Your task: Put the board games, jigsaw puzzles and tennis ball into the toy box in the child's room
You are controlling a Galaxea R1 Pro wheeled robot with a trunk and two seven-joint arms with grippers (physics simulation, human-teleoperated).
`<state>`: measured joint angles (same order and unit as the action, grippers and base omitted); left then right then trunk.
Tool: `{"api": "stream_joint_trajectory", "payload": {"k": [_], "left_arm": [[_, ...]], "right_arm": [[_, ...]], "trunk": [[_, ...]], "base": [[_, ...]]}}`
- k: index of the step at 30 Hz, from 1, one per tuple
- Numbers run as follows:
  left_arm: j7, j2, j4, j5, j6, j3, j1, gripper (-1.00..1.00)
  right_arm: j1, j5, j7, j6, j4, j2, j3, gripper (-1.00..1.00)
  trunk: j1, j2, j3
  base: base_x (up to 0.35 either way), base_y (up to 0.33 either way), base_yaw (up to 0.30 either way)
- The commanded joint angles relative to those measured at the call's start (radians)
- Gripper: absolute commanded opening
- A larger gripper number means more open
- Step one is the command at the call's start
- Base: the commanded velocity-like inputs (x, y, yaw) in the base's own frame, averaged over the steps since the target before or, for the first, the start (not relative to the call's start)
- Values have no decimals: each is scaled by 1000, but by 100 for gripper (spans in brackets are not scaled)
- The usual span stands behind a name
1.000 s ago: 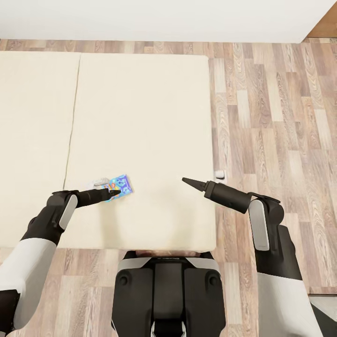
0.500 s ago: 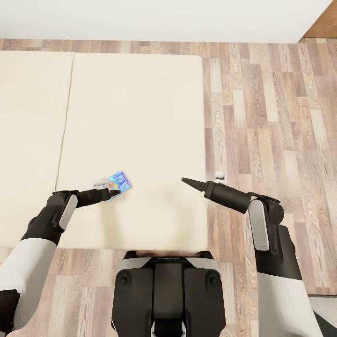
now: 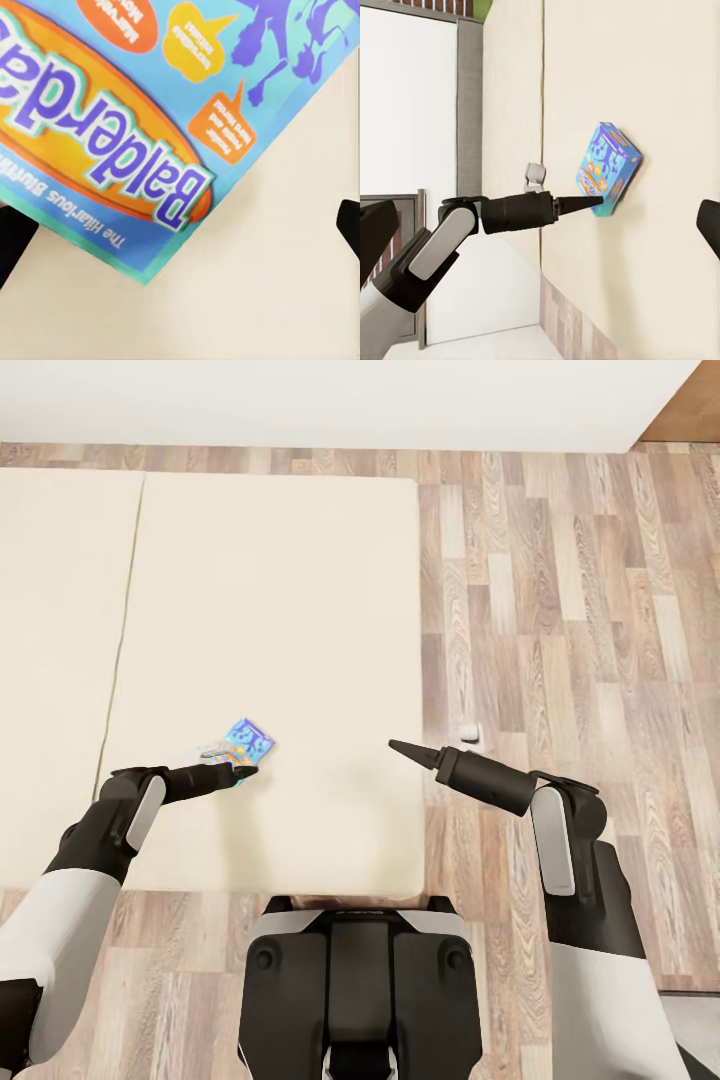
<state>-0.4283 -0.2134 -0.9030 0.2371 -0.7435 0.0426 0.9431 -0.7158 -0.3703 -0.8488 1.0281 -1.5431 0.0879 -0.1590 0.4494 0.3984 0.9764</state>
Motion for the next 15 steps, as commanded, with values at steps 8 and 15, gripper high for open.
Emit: {"api": "stream_joint_trajectory", "payload": {"k": [8,15], "left_arm": [[-5,-7,0,2,-9,8,0,100],[-3,-56,-30,-1,-46,9,0,100]], "right_arm": [[-1,5,-6,4,0,1,-4,100],[-1,5,-4,4,0,1,-4,100]], "trunk": [[1,2,1],[1,2,1]], "base": [[0,-9,0],[0,0,0]]}}
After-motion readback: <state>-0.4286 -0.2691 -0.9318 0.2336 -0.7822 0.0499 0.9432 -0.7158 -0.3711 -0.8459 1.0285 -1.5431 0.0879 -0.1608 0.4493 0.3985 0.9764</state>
